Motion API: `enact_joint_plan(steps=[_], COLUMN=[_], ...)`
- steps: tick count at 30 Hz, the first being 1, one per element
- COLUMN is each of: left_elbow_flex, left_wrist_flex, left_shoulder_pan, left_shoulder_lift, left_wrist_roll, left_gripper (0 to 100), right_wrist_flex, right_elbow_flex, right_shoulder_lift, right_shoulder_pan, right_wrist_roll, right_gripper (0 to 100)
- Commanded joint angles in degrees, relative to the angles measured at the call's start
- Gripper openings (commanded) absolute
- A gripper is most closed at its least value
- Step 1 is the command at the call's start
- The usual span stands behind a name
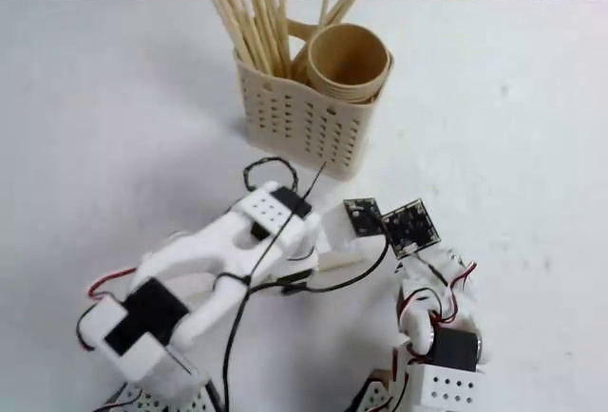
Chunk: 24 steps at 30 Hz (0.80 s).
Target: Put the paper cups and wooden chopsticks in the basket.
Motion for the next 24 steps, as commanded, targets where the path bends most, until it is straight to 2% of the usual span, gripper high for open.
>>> enact_joint_plan(steps=[1,5,11,15,24], left_elbow_flex=[-4.9,-7.5,-8.5,-8.8,-8.5], left_wrist_flex=[1.7,1.7,-2.7,-3.2,-2.7], left_shoulder_pan=[-1.7,-5.7,-11.5,-13.5,-13.4], left_shoulder_lift=[3.3,5.3,5.8,5.7,5.3], left_wrist_roll=[0.8,0.5,0.9,1.0,1.0], left_gripper=[15,14,2,2,2], right_wrist_flex=[-0.5,-0.5,-0.5,-0.5,-0.5], right_elbow_flex=[0.5,0.5,0.5,0.5,0.5], right_shoulder_lift=[-0.7,-0.6,-0.6,-0.6,-0.6], right_shoulder_pan=[0.2,0.2,0.2,0.2,0.2], right_wrist_roll=[0.4,0.4,0.4,0.4,0.4], right_gripper=[7.0,7.0,7.0,7.0,7.0])
